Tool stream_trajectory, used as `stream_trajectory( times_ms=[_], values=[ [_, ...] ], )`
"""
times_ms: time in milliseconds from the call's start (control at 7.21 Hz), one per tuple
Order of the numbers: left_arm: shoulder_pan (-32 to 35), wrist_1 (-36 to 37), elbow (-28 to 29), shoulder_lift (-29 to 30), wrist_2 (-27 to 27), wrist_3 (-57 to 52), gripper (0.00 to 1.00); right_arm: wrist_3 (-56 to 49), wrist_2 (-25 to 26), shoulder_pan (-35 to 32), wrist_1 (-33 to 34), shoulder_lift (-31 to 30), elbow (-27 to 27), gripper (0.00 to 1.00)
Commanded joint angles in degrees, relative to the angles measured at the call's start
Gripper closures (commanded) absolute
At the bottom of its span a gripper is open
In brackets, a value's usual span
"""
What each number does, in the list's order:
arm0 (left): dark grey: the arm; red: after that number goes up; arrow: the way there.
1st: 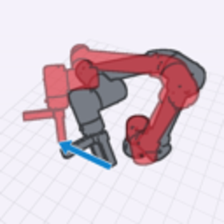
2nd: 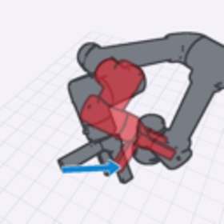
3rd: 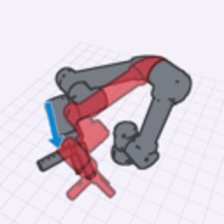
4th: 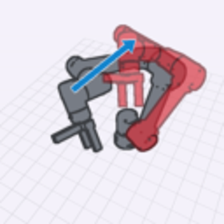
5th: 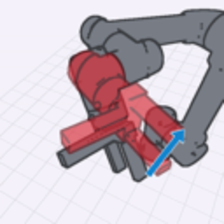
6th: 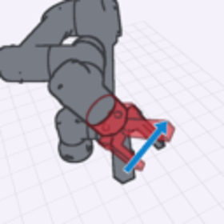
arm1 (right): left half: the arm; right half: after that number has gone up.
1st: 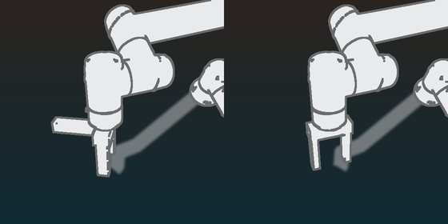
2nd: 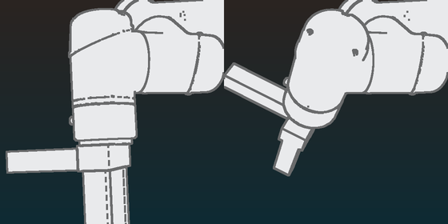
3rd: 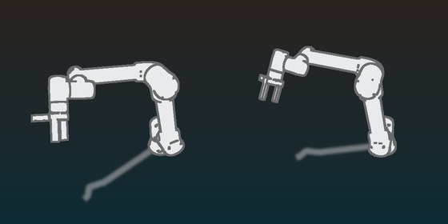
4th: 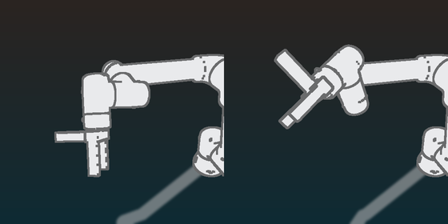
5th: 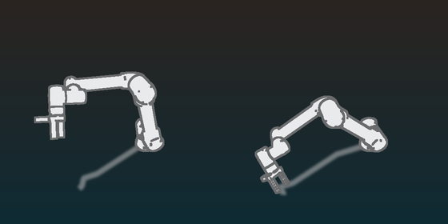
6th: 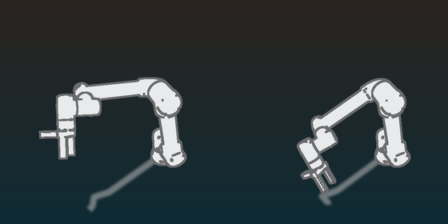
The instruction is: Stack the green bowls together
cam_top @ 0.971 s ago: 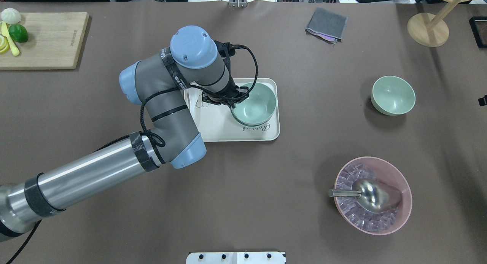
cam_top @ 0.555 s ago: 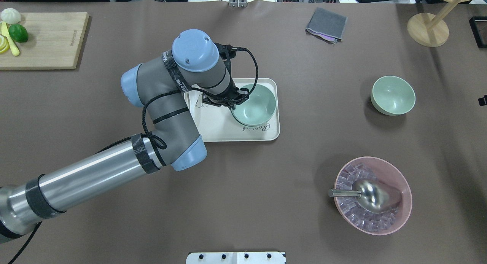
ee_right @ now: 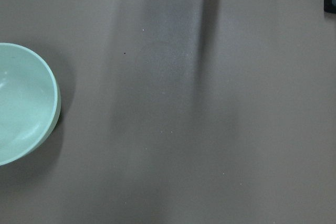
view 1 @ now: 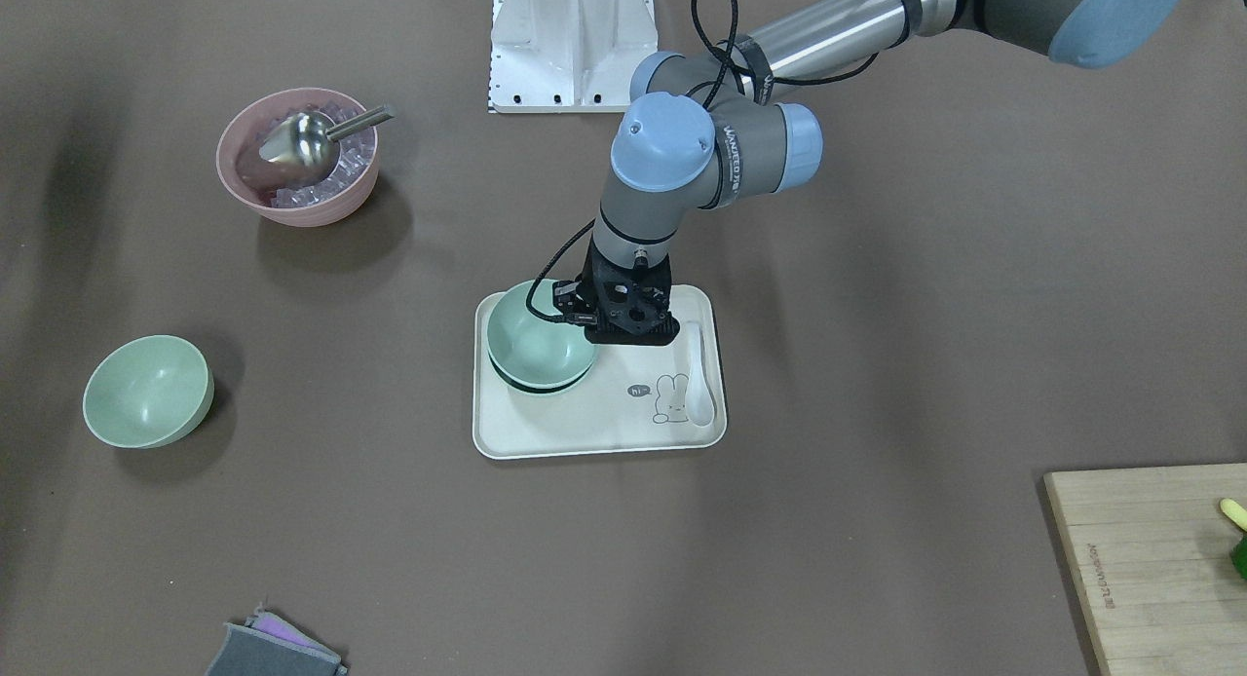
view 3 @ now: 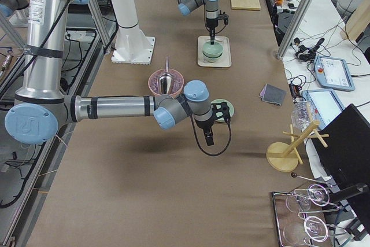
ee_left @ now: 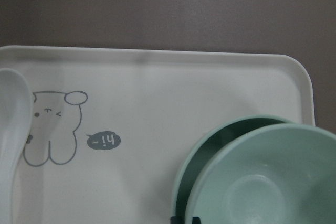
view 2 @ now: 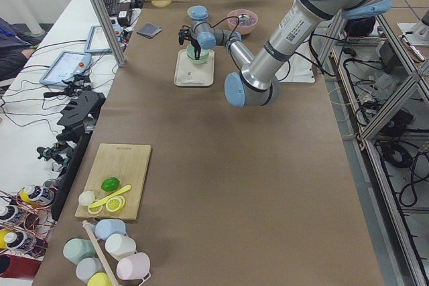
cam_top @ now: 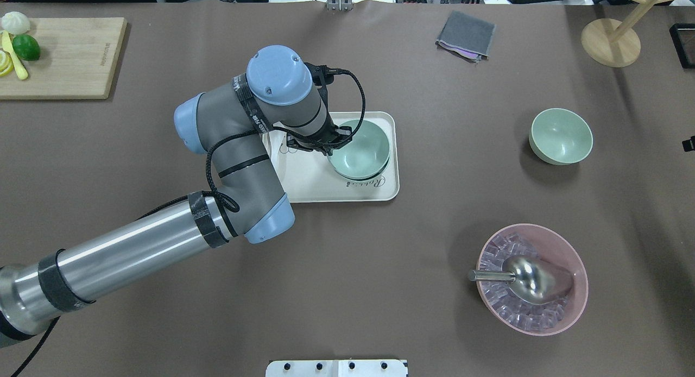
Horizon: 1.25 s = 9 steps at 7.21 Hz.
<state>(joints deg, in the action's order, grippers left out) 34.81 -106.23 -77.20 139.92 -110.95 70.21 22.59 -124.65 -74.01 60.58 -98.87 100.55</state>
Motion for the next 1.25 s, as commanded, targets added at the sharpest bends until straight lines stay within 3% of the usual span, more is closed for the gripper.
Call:
stream_trajectory(
  times_ms=[0,1110],
  values=[
    [0.0,0.0,0.1,0.0,0.2,0.0,1.0,0.0,-0.2,0.0,0.0,0.0,0.0,0.0],
    [-0.9,-0.4,0.1,0.0,1.1,0.1,1.0,0.0,-0.2,0.0,0.0,0.0,0.0,0.0]
  ],
)
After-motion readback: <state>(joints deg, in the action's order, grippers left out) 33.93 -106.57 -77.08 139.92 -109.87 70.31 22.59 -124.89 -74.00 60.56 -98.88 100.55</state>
